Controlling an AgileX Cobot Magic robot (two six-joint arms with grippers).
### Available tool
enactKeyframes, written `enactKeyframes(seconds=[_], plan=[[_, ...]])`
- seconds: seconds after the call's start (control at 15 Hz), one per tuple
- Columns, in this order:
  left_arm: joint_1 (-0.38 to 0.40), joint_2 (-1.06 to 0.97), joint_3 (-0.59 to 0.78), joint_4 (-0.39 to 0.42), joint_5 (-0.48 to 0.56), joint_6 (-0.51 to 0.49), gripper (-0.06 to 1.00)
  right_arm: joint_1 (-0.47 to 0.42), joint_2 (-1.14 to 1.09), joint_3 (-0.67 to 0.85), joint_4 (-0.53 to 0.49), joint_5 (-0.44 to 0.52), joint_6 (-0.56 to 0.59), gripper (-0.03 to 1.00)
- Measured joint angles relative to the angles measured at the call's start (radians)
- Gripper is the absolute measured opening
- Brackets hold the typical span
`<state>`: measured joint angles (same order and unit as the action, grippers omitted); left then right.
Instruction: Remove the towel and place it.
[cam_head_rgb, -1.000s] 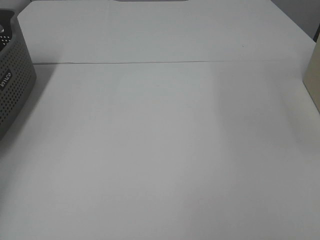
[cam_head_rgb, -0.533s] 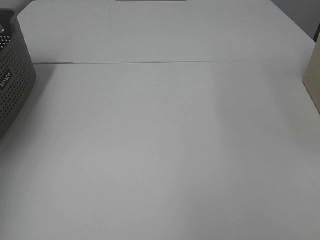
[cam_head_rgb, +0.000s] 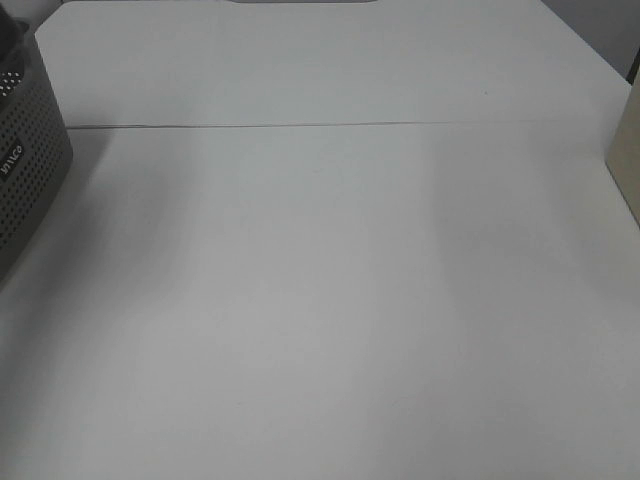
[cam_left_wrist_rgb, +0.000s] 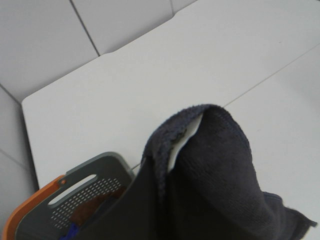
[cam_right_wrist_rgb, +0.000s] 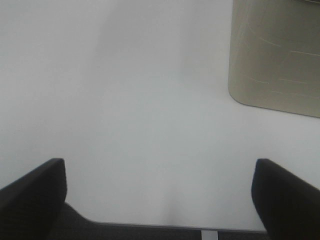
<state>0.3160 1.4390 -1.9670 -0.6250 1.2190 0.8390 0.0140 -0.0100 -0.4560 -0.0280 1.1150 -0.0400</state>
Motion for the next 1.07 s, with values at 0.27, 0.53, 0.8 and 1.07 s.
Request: enactKeyframes(seconds=[0.27, 0.53, 0.8, 1.07], plan=[[-0.26, 0.003, 0.0, 0.114, -0.008, -0.017, 0.0, 0.0, 0.0, 0.0, 0.0, 0.0, 0.0, 0.97], [-0.418, 0.028, 0.0, 0.187, -0.049, -0.019, 0.0, 0.0, 0.0, 0.0, 0.0, 0.0, 0.0, 0.97], [-0.573, 0.067, 0.0, 0.255, -0.163, -0.019, 0.0, 0.0, 0.0, 0.0, 0.0, 0.0, 0.0, 0.97], [-0.733, 0.104, 0.0, 0.313, -0.237, -0.019, 0.0, 0.0, 0.03, 0.0, -0.009, -0.009, -0.011, 0.97]])
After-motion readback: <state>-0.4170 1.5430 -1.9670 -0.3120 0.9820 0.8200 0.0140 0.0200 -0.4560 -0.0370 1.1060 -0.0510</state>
